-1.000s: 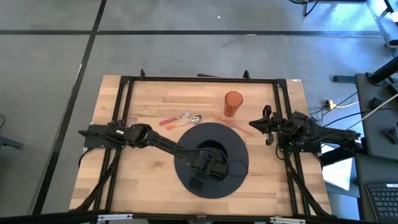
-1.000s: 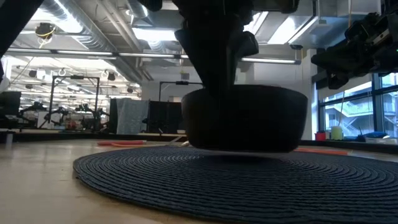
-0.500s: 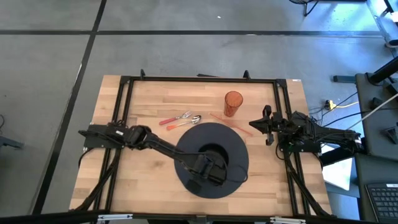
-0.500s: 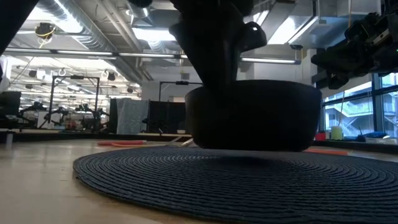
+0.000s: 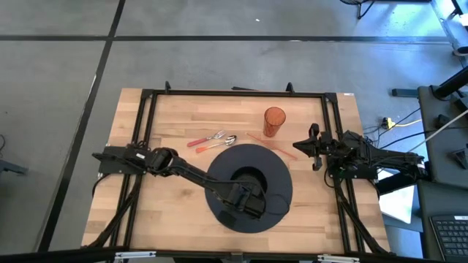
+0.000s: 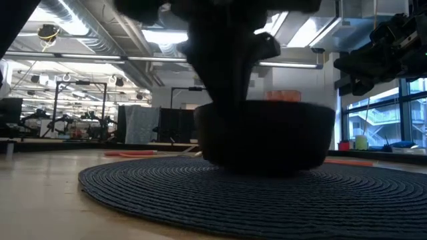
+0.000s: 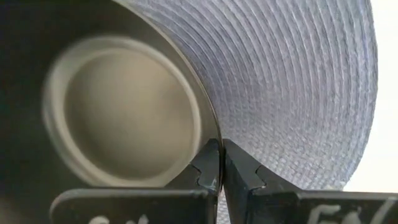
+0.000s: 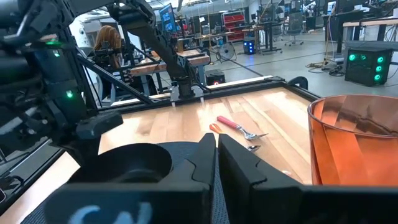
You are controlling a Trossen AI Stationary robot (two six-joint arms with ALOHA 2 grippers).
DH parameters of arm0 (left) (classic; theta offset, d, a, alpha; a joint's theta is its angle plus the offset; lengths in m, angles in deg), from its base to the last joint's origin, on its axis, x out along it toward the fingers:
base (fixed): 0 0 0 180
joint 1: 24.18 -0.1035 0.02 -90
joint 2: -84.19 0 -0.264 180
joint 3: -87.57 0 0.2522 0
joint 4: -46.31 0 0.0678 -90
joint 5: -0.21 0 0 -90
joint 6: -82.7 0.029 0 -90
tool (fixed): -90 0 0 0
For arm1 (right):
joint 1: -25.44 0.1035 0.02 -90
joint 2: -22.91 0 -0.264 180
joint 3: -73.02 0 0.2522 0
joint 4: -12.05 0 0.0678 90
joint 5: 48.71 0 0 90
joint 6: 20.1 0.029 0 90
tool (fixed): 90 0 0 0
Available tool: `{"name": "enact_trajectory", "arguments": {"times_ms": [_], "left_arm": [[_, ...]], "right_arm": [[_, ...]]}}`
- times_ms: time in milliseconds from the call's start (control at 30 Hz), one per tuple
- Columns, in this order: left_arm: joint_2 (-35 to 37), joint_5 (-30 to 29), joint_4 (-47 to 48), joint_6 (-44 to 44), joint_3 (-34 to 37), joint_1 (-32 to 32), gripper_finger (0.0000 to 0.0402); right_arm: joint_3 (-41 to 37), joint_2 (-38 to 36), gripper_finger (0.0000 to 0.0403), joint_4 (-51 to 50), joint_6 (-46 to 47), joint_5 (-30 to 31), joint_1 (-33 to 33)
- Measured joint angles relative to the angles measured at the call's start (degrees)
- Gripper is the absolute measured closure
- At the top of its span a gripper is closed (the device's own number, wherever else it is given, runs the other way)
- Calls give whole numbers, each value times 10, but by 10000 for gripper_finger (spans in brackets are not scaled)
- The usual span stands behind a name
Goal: Pick & Place Utensil
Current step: Put the black bowl on the black placemat, then put the orange cup on the black placemat to the top right of the black bowl
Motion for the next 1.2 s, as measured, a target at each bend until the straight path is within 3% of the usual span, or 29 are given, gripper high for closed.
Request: {"name": "enact_trajectory", "arguments": {"times_ms": [267,767,1200], "left_arm": [[0,4,-22,6,8,0,396],[0,12,-24,-15,8,0,357],[0,22,-22,-15,-37,6,284]], "right_arm": [[0,0,382,0,0,0,0],[0,0,382,0,0,0,0],[0,0,382,0,0,0,0]]}}
